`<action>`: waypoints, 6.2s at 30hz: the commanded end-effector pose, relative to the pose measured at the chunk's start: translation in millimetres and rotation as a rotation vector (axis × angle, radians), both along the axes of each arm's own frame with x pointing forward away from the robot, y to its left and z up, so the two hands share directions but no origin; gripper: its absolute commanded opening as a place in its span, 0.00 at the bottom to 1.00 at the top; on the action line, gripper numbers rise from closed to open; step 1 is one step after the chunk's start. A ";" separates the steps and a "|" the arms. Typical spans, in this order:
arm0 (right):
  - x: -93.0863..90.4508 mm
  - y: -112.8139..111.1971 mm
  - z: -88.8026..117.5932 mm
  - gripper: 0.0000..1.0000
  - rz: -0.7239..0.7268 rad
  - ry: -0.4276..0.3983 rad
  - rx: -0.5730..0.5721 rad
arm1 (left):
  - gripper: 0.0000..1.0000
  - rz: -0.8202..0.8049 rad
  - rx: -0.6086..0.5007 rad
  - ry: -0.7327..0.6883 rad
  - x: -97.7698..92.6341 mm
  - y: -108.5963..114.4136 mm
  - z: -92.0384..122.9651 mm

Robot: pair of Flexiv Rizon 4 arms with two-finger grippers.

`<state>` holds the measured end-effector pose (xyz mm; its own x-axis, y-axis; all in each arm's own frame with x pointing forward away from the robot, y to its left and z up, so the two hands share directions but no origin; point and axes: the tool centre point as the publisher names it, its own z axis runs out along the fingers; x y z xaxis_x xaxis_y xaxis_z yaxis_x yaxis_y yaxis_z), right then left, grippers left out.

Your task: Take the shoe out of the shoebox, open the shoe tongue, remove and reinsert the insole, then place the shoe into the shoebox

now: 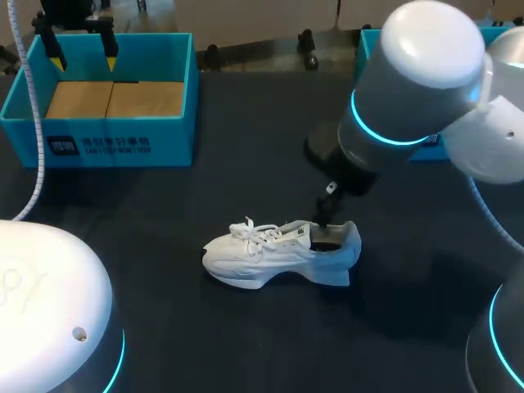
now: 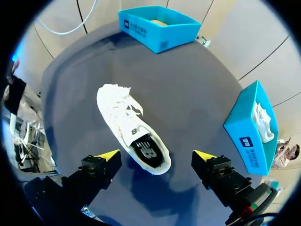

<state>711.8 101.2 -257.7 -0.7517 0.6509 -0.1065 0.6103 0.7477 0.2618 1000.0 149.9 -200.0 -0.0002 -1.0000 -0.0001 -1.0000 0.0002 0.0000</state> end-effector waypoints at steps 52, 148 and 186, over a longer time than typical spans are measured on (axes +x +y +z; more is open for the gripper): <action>4.5 -109.3 -48.8 1.00 0.742 -0.193 0.360 | 1.00 0.000 0.000 0.000 0.0 0.0 0.0; 0.1 -19.1 -145.8 1.00 0.565 -0.147 0.582 | 1.00 0.000 0.000 0.000 0.0 0.0 0.0; 7.4 -8.6 -166.8 0.00 0.609 -0.124 0.602 | 1.00 0.000 0.000 0.000 0.0 0.0 0.0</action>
<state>715.5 94.6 -425.8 -0.9934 0.1123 0.0222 0.0894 0.6400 0.7632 1000.0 149.9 -200.0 -0.0002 -1.0000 -0.0001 -1.0000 0.0002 0.0000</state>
